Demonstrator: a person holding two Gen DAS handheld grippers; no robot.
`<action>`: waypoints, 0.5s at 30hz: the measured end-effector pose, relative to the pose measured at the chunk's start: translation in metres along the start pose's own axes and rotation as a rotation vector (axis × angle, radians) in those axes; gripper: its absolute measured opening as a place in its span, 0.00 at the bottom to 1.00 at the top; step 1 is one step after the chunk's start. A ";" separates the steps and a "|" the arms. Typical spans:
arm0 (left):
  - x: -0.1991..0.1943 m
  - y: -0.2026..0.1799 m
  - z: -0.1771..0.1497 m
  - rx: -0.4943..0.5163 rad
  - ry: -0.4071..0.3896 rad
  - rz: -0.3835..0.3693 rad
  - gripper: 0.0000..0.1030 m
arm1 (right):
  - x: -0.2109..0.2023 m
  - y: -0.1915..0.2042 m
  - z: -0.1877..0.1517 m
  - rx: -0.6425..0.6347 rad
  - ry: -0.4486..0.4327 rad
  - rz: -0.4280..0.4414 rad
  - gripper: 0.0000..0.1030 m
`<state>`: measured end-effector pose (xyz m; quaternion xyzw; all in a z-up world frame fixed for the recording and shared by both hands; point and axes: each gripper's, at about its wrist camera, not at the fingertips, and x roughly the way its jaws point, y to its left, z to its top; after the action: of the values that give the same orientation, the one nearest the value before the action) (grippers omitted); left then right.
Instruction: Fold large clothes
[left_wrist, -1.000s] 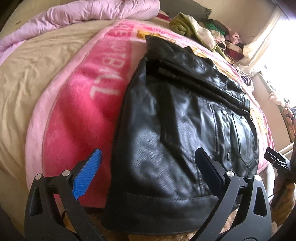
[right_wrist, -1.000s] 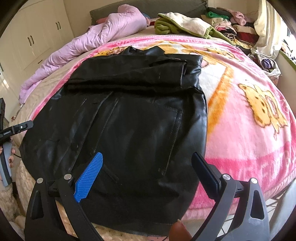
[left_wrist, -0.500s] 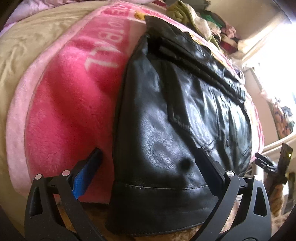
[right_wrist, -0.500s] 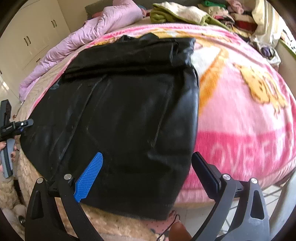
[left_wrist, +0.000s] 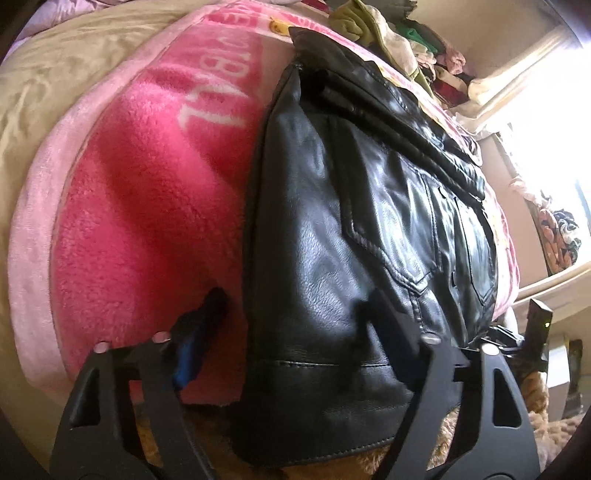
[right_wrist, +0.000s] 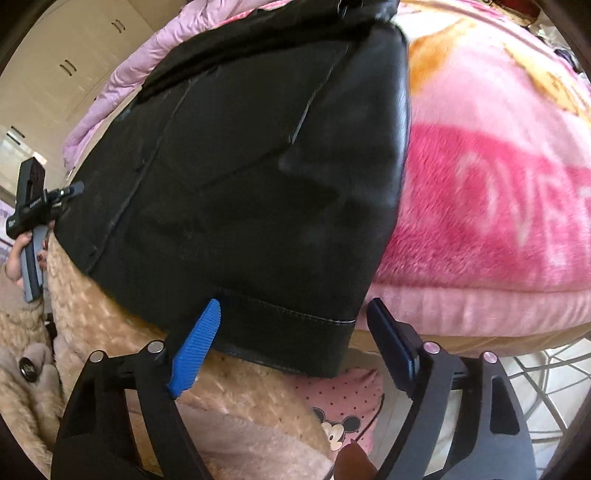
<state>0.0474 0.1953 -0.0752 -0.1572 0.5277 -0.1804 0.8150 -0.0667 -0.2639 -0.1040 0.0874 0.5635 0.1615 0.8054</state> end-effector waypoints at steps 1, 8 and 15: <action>0.000 -0.001 0.000 0.002 -0.002 -0.013 0.49 | 0.001 0.000 -0.001 -0.014 -0.010 0.002 0.74; -0.007 -0.013 0.002 0.037 -0.018 -0.034 0.11 | -0.017 0.001 -0.004 -0.064 -0.062 0.001 0.26; -0.043 -0.039 0.011 0.096 -0.115 -0.052 0.06 | -0.080 0.007 0.001 -0.092 -0.207 0.098 0.12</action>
<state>0.0364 0.1807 -0.0189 -0.1418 0.4665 -0.2175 0.8456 -0.0914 -0.2862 -0.0312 0.0942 0.4642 0.2162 0.8537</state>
